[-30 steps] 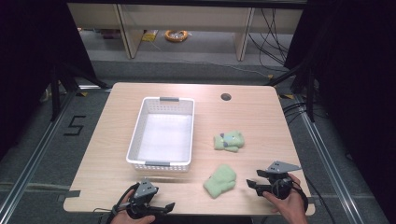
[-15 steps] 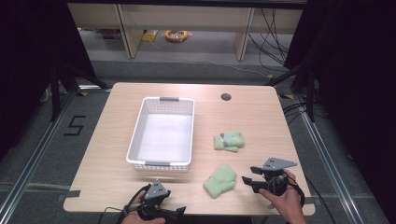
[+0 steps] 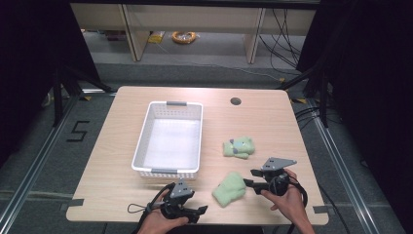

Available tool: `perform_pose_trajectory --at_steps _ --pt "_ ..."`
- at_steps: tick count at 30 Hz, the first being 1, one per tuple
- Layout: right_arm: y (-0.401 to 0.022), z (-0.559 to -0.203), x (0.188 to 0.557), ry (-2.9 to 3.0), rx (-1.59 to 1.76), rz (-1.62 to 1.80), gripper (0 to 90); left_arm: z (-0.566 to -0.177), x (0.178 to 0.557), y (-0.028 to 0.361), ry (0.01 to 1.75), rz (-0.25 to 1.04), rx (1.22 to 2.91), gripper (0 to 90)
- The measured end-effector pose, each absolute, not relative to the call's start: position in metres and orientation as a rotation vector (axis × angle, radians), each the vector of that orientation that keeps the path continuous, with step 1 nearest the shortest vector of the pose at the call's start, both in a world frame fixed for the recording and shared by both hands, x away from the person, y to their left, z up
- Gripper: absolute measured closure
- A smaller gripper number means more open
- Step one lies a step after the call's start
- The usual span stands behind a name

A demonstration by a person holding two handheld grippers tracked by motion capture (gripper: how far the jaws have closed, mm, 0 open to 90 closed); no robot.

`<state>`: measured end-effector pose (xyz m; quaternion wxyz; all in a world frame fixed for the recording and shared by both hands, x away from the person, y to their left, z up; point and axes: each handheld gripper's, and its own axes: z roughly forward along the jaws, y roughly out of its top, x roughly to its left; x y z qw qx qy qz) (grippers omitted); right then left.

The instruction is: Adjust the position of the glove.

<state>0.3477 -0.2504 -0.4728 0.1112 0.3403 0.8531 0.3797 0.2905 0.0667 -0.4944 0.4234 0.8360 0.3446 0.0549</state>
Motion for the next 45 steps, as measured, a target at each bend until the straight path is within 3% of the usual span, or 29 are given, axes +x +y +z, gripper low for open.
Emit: perform_pose_trajectory --at_steps 8,27,31,39,45 --pt "-0.238 -0.475 0.362 2.548 0.979 1.085 58.6 -0.493 0.307 0.039 0.87 0.078 2.092 36.9" --pt "-0.222 -0.49 0.377 2.625 1.048 1.035 67.7 -0.505 0.328 0.011 0.811 0.107 2.196 46.5" --pt "-0.224 -0.495 0.377 2.635 1.118 1.052 71.0 -0.507 0.33 0.01 0.813 0.083 2.204 53.2" --pt "-0.226 -0.498 0.374 2.627 1.128 1.097 82.6 -0.507 0.33 0.015 0.788 0.112 2.194 75.0" --pt "-0.229 -0.493 0.37 2.628 1.15 1.137 85.8 -0.501 0.33 0.02 0.763 0.108 2.209 78.7"
